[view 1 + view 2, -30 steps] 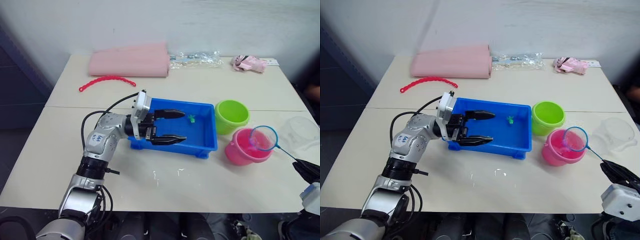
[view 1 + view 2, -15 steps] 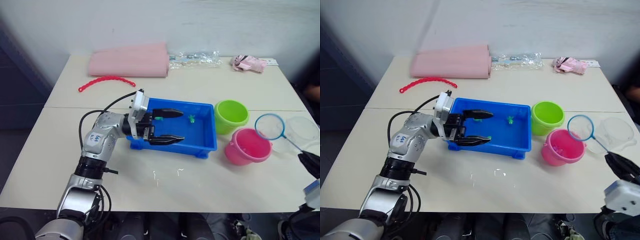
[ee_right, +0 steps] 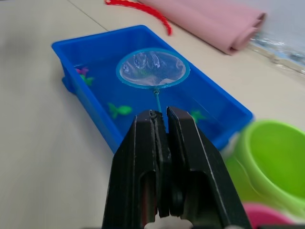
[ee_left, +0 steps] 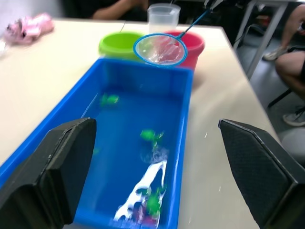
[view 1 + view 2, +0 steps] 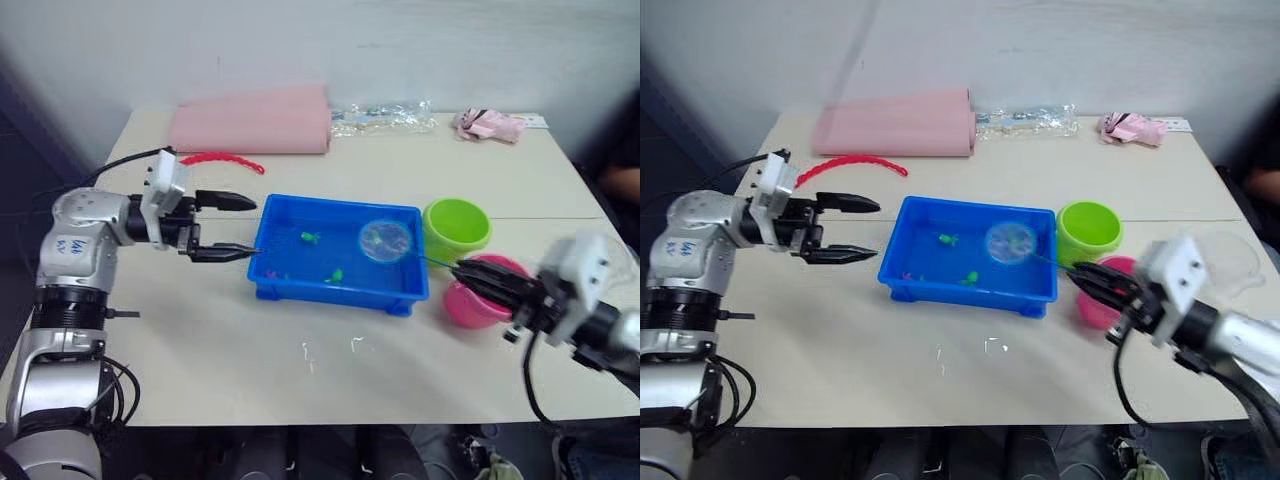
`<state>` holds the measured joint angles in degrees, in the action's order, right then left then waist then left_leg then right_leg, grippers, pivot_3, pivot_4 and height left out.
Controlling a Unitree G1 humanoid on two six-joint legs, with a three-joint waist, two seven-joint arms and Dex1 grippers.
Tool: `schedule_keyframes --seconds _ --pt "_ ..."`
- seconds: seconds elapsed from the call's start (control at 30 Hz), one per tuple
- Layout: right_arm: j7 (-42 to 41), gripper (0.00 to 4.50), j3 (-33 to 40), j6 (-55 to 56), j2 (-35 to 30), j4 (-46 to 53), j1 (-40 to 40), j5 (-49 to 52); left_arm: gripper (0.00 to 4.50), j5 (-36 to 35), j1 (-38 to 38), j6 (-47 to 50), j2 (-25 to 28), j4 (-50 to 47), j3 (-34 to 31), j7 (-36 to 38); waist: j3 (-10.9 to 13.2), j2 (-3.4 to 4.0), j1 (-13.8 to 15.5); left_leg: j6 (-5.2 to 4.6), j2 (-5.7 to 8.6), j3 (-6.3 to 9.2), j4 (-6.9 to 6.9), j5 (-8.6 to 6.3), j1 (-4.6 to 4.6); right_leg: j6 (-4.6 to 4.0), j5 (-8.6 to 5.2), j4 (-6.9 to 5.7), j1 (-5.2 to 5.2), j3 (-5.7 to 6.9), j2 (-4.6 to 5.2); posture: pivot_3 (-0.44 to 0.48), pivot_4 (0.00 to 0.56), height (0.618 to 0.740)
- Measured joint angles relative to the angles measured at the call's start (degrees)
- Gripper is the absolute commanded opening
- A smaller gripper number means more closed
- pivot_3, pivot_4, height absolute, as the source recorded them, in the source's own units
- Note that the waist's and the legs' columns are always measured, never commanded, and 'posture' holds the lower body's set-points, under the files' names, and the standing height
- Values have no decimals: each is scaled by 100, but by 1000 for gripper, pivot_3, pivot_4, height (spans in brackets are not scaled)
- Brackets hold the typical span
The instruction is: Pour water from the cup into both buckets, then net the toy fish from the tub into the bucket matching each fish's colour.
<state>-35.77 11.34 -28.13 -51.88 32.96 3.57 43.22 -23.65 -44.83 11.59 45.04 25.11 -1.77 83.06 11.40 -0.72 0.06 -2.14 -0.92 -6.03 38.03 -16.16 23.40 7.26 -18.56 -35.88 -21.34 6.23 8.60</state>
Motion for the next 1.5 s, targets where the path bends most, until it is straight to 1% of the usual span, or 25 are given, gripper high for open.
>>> schedule_keyframes --seconds 0.07,0.2,0.37,0.43,0.57,0.67,0.77,1.1,1.3,1.5 --pt "14 0 -730 -245 258 -273 725 -275 4460 170 13 -81 147 87 44 67 1 -2 1 3 -2 0 5 3 27 0 0 -12 -20 8 -6 0 150 740" --pt "-141 0 -1683 -460 680 -836 1618 -829 4460 415 -13 -188 384 175 89 135 1 -3 -12 -1 4 1 17 4 70 8 4 -12 -52 16 -6 0 150 740" --pt "-478 0 -2408 -457 1174 -1461 2386 -1418 4460 683 -24 -300 500 286 187 172 3 -5 -13 -4 6 -1 20 6 81 14 7 -13 -59 16 -6 0 150 740" --pt "-648 0 -2596 -451 1238 -1588 2541 -1574 4460 733 -23 -338 500 289 201 167 3 -5 -11 -4 5 0 20 6 80 14 7 -15 -60 16 -7 0 150 740" --pt "-953 0 -2777 -432 1307 -1852 2746 -1896 4460 761 -19 -345 492 264 205 149 3 -5 -23 -4 5 -2 20 6 81 15 8 -17 -62 15 -7 0 150 740" --pt "-1248 0 -2966 -243 1237 -2038 2915 -2312 4460 762 6 -335 482 224 206 126 2 -5 -30 -4 4 -4 19 6 80 15 8 -18 -65 13 -7 0 150 740" --pt "-1433 0 -2986 -169 1296 -2235 2989 -2524 4460 762 28 -307 475 205 205 102 3 -5 -30 -4 4 -6 19 7 80 15 8 -19 -66 13 -7 0 150 740" --pt "-1863 0 -3225 -31 1831 -2846 3505 -2995 4460 773 26 -303 446 206 206 54 2 -5 -50 0 2 -14 19 9 81 15 8 -28 -76 8 -8 0 150 740" --pt "-2105 0 -3458 50 1902 -3169 3812 -3355 4460 792 26 -325 446 231 206 27 2 -5 -58 0 2 -24 19 9 82 14 8 -40 -89 -1 -8 0 150 740" --pt "-2297 0 -3577 -12 1932 -3233 3994 -3569 4460 811 26 -359 446 244 205 14 2 -5 -100 0 0 -47 20 9 83 14 7 -62 -109 -2 -4 0 150 740"
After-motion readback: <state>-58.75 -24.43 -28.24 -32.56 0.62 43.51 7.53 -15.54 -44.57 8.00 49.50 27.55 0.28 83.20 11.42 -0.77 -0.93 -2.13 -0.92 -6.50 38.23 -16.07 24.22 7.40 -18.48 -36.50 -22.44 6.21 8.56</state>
